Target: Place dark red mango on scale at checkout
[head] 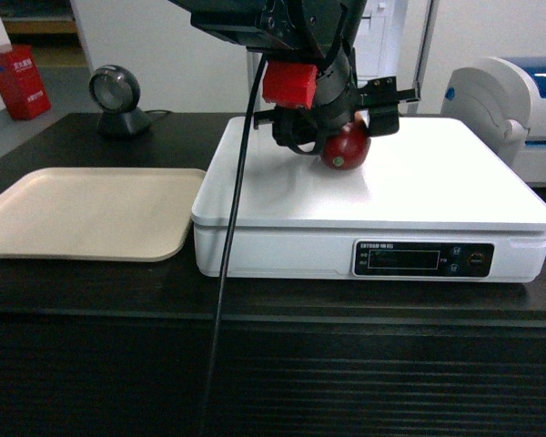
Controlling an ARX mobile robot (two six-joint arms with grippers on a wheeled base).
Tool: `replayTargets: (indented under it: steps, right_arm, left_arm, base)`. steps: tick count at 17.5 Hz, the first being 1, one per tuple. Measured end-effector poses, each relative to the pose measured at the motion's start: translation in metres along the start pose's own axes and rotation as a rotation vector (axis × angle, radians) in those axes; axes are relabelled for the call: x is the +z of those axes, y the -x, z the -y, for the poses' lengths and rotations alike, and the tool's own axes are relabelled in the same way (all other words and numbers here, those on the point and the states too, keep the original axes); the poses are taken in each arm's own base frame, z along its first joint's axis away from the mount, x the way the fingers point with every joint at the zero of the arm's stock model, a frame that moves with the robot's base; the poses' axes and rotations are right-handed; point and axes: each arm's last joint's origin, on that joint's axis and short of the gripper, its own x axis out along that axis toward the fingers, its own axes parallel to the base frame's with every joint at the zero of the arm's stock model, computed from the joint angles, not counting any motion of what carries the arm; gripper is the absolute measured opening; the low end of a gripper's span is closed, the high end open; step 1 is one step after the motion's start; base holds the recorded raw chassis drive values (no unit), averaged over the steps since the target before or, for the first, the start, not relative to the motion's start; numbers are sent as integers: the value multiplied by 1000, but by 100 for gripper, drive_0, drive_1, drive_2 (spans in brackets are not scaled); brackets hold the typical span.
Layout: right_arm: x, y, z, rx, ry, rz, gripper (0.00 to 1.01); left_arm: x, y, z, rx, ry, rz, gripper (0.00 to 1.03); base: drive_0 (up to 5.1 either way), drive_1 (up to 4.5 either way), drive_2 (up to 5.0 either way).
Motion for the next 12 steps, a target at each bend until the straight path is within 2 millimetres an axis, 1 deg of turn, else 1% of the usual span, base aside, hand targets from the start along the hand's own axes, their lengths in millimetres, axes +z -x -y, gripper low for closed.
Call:
replayTargets:
  steps: [4, 7, 8, 9, 11, 12]
  right_arm:
    - [0, 0, 0, 0, 0, 0, 98]
    - [0, 0, 0, 0, 0, 0, 98]
    - [0, 0, 0, 0, 0, 0, 98]
    - [0, 0, 0, 0, 0, 0, 98]
    - [0, 0, 0, 0, 0, 0, 98]
    - [0, 0, 0, 0, 0, 0, 98]
  left_arm:
    - [2, -3, -1, 49, 5, 8, 65]
    - [3, -3, 0, 34, -2, 12, 96]
    - [3, -3, 0, 31, -13, 13, 99]
    - [3, -3, 0, 27, -18, 24, 97]
    - [2, -3, 0, -16, -47, 39, 98]
    - [2, 0, 0, -21, -77, 60, 98]
  base:
    - [0, 0, 0]
    - [0, 0, 0]
    - [0, 0, 0]
    - [0, 0, 0]
    - [0, 0, 0]
    - [0, 0, 0]
